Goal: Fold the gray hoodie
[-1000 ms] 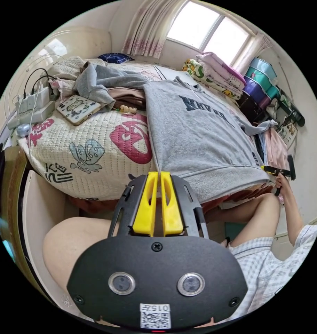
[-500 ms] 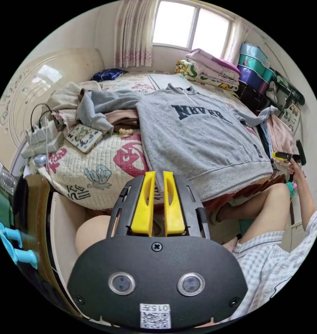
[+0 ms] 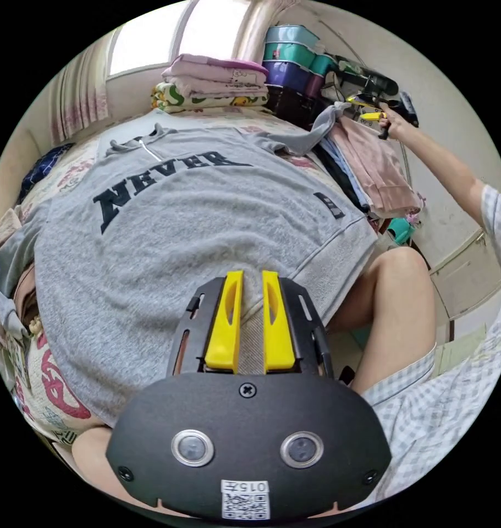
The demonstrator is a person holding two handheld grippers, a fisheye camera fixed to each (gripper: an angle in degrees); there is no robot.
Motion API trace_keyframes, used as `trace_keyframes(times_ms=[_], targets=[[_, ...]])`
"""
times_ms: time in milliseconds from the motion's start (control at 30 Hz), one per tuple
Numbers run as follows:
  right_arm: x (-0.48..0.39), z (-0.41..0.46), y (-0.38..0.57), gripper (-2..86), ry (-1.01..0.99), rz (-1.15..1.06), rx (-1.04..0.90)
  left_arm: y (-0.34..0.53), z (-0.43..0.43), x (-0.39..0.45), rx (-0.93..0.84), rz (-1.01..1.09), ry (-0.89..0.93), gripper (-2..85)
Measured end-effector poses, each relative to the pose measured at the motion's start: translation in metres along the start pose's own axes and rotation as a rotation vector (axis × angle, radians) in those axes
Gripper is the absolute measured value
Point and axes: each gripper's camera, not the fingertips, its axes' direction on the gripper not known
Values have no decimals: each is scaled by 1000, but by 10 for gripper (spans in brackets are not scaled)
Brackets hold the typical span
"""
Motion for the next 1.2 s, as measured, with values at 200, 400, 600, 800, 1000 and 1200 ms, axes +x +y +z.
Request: trace_keyframes(times_ms=[200,400,600,800,1000,1200], targets=[[28,61,-37,50,102,94,-48,15,-9,-31,-21,-33,34,25],[-13,1,27,37,-250,-149,92,31,-25,-74,-30,-88,130,53],[-91,-75,253,40,-611,-704,-65,75,-85,-162,285,-382,366,96],[-44,-2,428,42,-646,-811,-437,121,-64,-233,342,-654,610,159],[25,-16,447,43,-577,-960,-405,134,-59,-239,395,-738,697,172],[107,-12,433,44,-600,-950,-387,130,-33,-259,410,-836,731,144]])
